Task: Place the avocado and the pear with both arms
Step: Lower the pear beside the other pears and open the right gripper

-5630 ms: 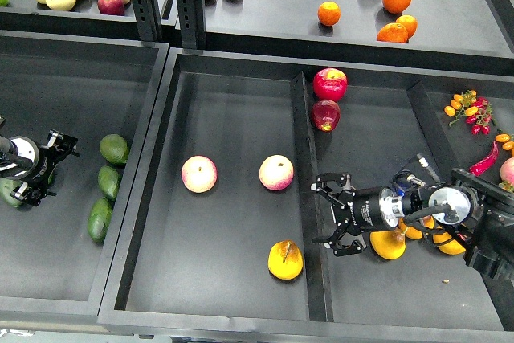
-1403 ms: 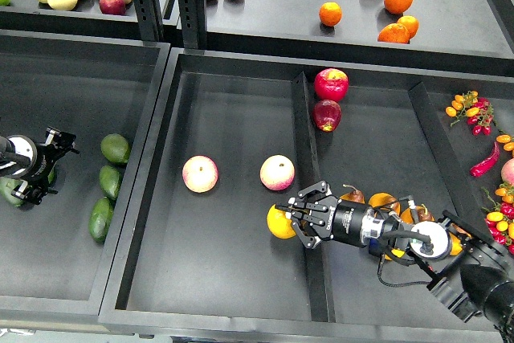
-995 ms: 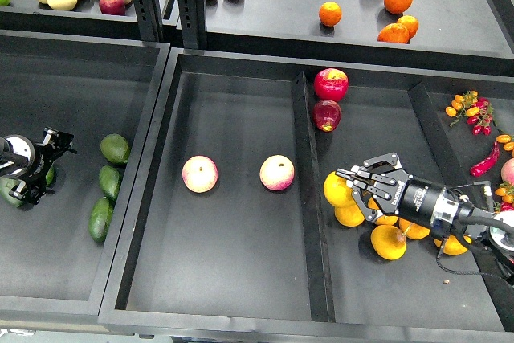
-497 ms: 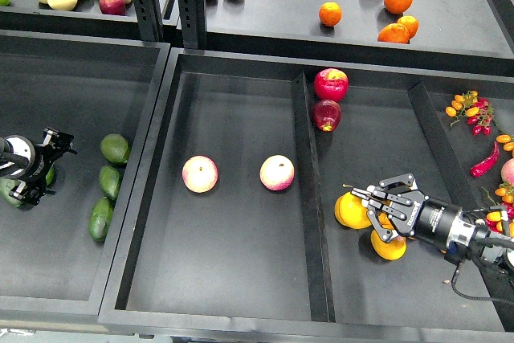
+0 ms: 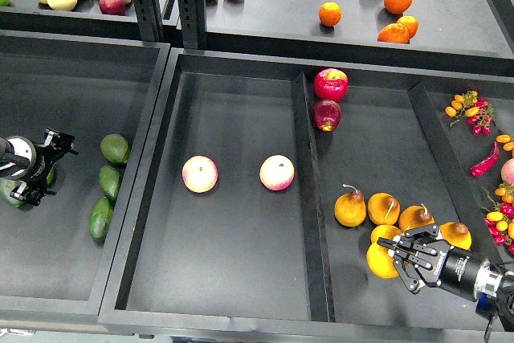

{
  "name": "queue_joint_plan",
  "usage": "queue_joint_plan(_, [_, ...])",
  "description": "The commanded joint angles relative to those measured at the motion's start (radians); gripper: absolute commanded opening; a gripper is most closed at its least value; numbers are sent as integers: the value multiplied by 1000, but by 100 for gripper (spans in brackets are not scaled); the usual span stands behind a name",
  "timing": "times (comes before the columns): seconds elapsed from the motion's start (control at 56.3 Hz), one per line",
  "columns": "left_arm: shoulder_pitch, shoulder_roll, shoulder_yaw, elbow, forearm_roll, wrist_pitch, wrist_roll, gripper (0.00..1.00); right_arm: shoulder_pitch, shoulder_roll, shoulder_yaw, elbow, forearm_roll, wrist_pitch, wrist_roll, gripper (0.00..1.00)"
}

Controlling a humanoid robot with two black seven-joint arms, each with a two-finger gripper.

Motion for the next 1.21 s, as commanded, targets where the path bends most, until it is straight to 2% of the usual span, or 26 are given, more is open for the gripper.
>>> queue_joint_plan(0.0, [0, 1, 2, 9, 0, 0, 0, 99, -17, 4, -2, -9, -5, 0, 0, 4])
queue_joint_plan(0.764, [0, 1, 6, 9, 0, 0, 0, 99, -42, 84, -4, -121, -29, 0, 0, 7])
queue_joint_plan(0.977, [0, 1, 9, 9, 0, 0, 0, 99, -40, 84, -4, -127, -40, 0, 0, 18])
queue_joint_plan(1.119, [0, 1, 9, 9, 0, 0, 0, 99, -39, 85, 1, -137, -83, 0, 0, 32])
queue_joint_plan(1.19, [0, 1, 9, 9, 0, 0, 0, 99, -34, 85, 5, -137, -109, 0, 0, 45])
